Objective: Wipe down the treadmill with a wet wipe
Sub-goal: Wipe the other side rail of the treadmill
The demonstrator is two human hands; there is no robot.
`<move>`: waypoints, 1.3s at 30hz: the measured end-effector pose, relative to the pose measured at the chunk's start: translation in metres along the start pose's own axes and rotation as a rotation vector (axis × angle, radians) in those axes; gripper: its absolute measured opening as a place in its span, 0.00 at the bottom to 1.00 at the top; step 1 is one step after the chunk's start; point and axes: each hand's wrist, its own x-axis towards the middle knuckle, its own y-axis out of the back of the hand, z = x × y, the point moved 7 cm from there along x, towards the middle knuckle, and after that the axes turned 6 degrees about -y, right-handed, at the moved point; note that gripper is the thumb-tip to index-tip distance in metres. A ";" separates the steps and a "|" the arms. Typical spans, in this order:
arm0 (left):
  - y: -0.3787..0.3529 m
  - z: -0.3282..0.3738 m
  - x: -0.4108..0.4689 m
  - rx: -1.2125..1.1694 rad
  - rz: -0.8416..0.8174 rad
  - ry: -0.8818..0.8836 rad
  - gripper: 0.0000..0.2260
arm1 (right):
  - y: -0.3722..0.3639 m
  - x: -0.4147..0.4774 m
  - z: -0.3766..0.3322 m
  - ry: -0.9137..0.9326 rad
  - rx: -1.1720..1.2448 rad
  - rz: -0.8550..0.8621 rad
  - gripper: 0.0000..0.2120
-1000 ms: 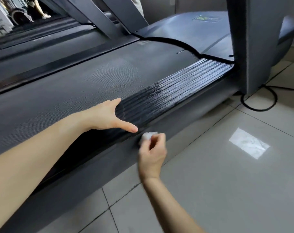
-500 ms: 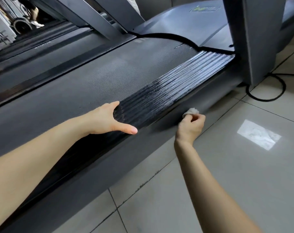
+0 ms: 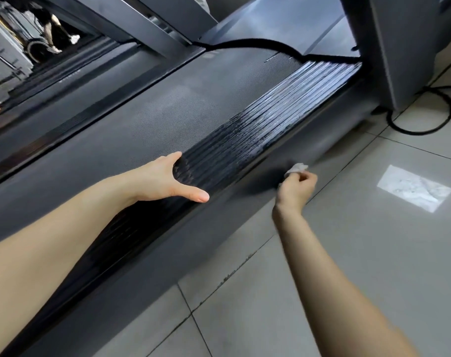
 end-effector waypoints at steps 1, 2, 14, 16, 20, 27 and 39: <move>0.000 -0.001 0.000 -0.005 0.003 0.005 0.58 | 0.000 0.020 -0.003 -0.030 0.037 0.013 0.08; -0.001 -0.002 0.000 -0.013 0.004 0.012 0.59 | 0.001 0.029 -0.001 -0.057 0.065 0.020 0.08; 0.001 0.000 0.011 0.075 -0.084 0.022 0.66 | 0.002 -0.100 0.117 -0.375 0.013 -0.078 0.13; -0.003 0.001 0.010 0.054 -0.088 0.025 0.66 | 0.005 -0.042 0.088 -0.263 -0.040 0.000 0.11; -0.001 -0.008 0.009 0.030 -0.059 0.038 0.67 | 0.001 0.036 0.029 -0.145 -0.016 0.091 0.11; 0.000 -0.012 0.012 0.052 -0.055 0.059 0.71 | 0.001 -0.058 0.106 -0.281 -0.051 0.000 0.16; -0.004 -0.014 0.002 -0.020 0.008 0.050 0.67 | 0.007 -0.067 0.099 -0.470 0.329 -0.031 0.15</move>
